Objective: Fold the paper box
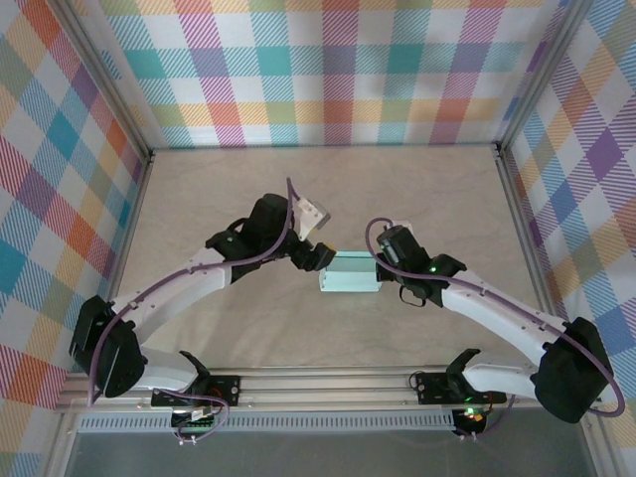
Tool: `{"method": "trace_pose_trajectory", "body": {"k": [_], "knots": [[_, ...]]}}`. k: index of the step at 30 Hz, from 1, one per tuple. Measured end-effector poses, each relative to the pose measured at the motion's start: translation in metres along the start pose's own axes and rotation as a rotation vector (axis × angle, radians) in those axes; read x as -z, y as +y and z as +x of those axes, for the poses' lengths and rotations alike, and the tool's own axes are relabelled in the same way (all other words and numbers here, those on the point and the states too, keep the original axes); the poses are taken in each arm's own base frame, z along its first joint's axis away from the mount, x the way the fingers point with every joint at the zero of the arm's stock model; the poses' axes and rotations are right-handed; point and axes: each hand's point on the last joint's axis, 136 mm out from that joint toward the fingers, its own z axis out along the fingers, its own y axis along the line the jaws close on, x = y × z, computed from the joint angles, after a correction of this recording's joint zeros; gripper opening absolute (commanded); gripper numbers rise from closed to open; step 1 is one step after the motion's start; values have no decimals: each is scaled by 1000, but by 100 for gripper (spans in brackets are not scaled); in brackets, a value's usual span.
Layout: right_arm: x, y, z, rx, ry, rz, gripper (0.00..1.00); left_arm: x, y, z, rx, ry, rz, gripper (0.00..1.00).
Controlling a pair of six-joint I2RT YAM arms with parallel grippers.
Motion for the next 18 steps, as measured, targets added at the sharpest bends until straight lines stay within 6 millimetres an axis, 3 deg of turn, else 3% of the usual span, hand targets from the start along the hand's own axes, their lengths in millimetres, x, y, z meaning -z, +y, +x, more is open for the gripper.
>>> {"method": "trace_pose_trajectory", "body": {"k": [6, 13, 18], "knots": [[0, 2, 0, 10, -3, 7, 4, -15, -5, 22, 65, 206, -50, 59], [-1, 4, -1, 14, -4, 8, 5, -25, -4, 35, 62, 362, -99, 32], [-1, 4, -1, 15, -4, 8, 5, -26, -1, 38, 72, 404, -117, 28]]}}
